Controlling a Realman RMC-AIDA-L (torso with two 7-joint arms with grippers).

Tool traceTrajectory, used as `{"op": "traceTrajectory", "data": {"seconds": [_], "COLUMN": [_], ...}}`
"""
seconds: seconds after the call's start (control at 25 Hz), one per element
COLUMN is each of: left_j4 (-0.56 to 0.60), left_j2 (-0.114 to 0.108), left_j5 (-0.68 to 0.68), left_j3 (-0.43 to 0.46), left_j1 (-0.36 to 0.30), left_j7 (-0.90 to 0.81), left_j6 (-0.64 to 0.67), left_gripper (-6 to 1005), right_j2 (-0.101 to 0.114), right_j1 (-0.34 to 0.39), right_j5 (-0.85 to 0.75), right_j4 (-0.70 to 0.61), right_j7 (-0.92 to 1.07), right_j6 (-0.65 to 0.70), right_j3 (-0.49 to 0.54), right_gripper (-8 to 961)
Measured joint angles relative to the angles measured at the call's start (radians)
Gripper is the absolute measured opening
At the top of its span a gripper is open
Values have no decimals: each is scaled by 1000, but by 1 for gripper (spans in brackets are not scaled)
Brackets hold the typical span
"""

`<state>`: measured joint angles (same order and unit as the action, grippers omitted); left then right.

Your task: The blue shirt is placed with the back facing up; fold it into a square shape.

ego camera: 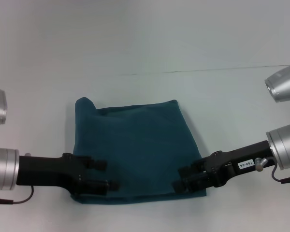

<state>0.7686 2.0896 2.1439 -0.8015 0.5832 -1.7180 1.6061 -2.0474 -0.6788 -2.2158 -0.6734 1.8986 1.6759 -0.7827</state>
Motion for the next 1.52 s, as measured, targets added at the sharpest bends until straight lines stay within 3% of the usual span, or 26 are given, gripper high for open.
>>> {"op": "traceTrajectory", "data": {"seconds": [1.52], "left_j4": [15], "left_j2": [4], "left_j5": [-3], "left_j3": [2], "left_j1": [-3], "left_j7": [3], "left_j6": [-20], "left_gripper": [823], "right_j2": [1], "right_j1": [-3], "right_j5": [2], "right_j4": [2], "right_j7": [-2], "right_j6": [0], "right_j3": [0], "right_gripper": [724]}}
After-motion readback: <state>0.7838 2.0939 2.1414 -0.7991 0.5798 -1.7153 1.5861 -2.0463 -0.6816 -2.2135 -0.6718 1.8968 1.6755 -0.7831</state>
